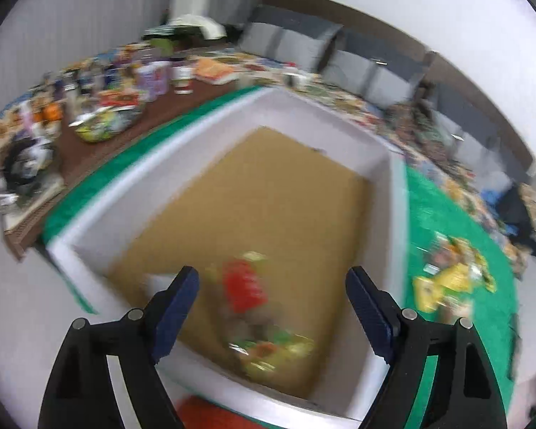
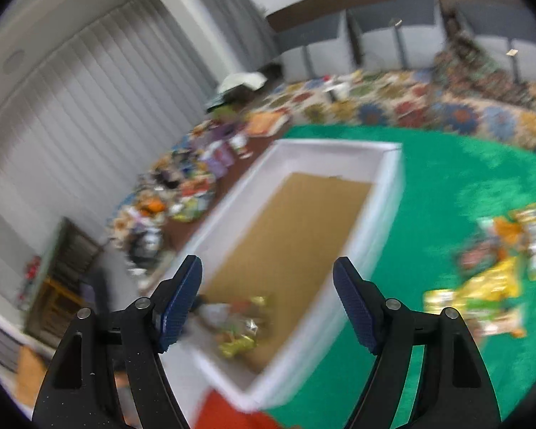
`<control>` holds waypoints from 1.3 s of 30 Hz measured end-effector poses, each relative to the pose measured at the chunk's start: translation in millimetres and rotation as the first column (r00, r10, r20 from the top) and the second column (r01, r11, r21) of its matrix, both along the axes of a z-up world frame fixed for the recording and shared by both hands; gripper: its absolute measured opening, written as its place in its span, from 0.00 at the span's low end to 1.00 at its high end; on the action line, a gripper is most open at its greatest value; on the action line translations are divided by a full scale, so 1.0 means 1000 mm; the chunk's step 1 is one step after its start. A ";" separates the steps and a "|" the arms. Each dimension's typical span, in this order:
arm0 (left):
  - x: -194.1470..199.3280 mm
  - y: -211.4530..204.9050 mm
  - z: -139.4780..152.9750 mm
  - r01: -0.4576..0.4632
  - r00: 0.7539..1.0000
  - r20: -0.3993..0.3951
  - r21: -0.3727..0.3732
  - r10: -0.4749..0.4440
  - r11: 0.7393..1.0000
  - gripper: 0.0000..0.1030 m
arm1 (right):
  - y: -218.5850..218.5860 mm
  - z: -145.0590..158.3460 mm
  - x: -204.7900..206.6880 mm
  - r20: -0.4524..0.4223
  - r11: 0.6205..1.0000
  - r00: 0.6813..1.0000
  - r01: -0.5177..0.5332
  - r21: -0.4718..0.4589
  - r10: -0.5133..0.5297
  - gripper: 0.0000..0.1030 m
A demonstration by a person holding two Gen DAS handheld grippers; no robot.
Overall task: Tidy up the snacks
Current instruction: 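Carry both packets into the white box and open both grippers, then move the left gripper back over the snack pile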
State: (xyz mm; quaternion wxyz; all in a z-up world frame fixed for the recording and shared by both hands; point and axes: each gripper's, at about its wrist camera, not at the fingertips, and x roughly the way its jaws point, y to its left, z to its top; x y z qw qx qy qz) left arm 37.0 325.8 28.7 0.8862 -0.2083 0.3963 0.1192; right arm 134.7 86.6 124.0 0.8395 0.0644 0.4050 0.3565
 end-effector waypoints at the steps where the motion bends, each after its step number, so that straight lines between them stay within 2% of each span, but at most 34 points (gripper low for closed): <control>1: 0.000 -0.022 0.003 0.054 0.998 0.020 -0.017 -0.053 0.998 0.83 | -0.014 -0.010 0.001 0.024 0.999 0.999 0.028 -0.031 -0.028 0.77; 3: 0.001 -0.060 0.006 0.153 0.988 0.044 -0.035 -0.151 0.988 0.89 | -0.051 -0.038 -0.003 0.084 0.986 0.992 0.108 -0.125 -0.098 0.77; 4: 0.001 -0.081 0.006 0.200 0.979 0.052 -0.039 -0.198 0.979 0.94 | -0.078 -0.063 -0.007 0.117 0.963 0.981 0.177 -0.204 -0.156 0.77; 5: 0.001 -0.115 0.001 0.272 0.961 0.055 -0.038 -0.270 0.961 0.96 | -0.101 -0.083 -0.009 0.133 0.937 0.970 0.232 -0.261 -0.203 0.77; 6: 0.002 -0.136 -0.005 0.318 0.947 0.050 -0.036 -0.316 0.947 0.98 | -0.136 -0.114 -0.014 0.142 0.891 0.950 0.310 -0.331 -0.278 0.77; 8: 0.011 -0.191 -0.032 0.421 0.907 -0.003 -0.023 -0.422 0.907 0.98 | -0.180 -0.150 -0.022 0.143 0.829 0.919 0.394 -0.396 -0.368 0.77; 9: 0.017 -0.213 -0.050 0.447 0.893 -0.046 -0.005 -0.447 0.894 0.98 | -0.210 -0.170 -0.029 0.138 0.789 0.894 0.443 -0.427 -0.427 0.77; 12: 0.038 -0.256 -0.099 0.461 0.880 -0.159 0.059 -0.447 0.886 0.97 | -0.255 -0.200 -0.037 0.130 0.724 0.858 0.493 -0.483 -0.497 0.77; 15: 0.064 -0.271 -0.132 0.452 0.884 -0.199 0.135 -0.423 0.882 0.97 | -0.269 -0.208 -0.034 0.156 0.699 0.852 0.503 -0.508 -0.500 0.77; 18: 0.084 -0.264 -0.146 0.419 0.904 -0.182 0.192 -0.387 0.888 0.97 | -0.274 -0.217 -0.028 0.146 0.700 0.849 0.506 -0.503 -0.508 0.77; 20: 0.089 -0.254 -0.150 0.397 0.914 -0.172 0.210 -0.366 0.893 0.98 | -0.285 -0.224 -0.029 0.156 0.719 0.843 0.523 -0.458 -0.514 0.78; 22: 0.089 -0.245 -0.153 0.368 0.928 -0.138 0.217 -0.345 0.904 0.98 | -0.292 -0.223 -0.027 0.126 0.733 0.838 0.529 -0.427 -0.531 0.82; 24: 0.090 -0.244 -0.154 0.374 0.926 -0.141 0.221 -0.350 0.901 1.00 | -0.295 -0.224 -0.024 0.106 0.743 0.835 0.531 -0.407 -0.539 0.85; 39: 0.091 -0.244 -0.153 0.380 0.924 -0.137 0.221 -0.357 0.898 1.00 | -0.292 -0.226 -0.024 0.113 0.738 0.838 0.527 -0.421 -0.534 0.86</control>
